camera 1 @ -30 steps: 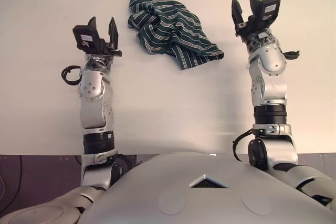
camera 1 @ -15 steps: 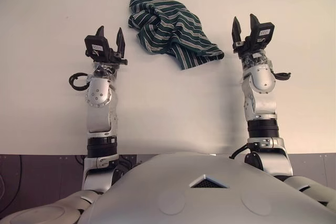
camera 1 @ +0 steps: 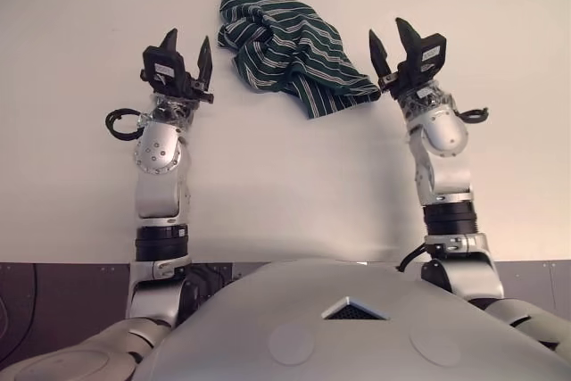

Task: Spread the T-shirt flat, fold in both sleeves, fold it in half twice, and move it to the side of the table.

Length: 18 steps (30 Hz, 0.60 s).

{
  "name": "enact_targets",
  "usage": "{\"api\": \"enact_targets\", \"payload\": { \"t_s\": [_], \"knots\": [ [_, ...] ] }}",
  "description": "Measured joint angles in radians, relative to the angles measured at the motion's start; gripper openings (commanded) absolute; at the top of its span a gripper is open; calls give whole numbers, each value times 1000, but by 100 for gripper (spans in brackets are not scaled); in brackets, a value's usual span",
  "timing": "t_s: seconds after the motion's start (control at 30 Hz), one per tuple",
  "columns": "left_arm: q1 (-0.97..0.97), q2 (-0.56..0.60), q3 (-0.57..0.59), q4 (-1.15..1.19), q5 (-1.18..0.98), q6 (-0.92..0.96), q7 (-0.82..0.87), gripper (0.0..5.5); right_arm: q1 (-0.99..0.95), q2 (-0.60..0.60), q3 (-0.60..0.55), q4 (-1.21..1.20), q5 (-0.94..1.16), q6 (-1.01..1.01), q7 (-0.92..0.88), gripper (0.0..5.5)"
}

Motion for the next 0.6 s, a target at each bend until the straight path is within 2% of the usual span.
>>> {"api": "enact_targets", "payload": {
  "t_s": [0.1, 0.23, 0.43, 0.6],
  "knots": [
    [-39, 115, -65, 45, 36, -26, -151, 243, -62, -112, 23, -24, 42, 0, 197, 228],
    [-107, 263, -148, 118, 112, -135, -316, 243, -83, -203, 38, -31, 78, 14, 379, 228],
    [-229, 389, -239, 289, 237, -310, -429, 243, -76, -267, 64, 19, 68, 22, 479, 228],
    [-316, 411, -319, 437, 368, -466, -396, 243, -71, -267, 92, 73, 24, -14, 498, 228]
  ]
}}
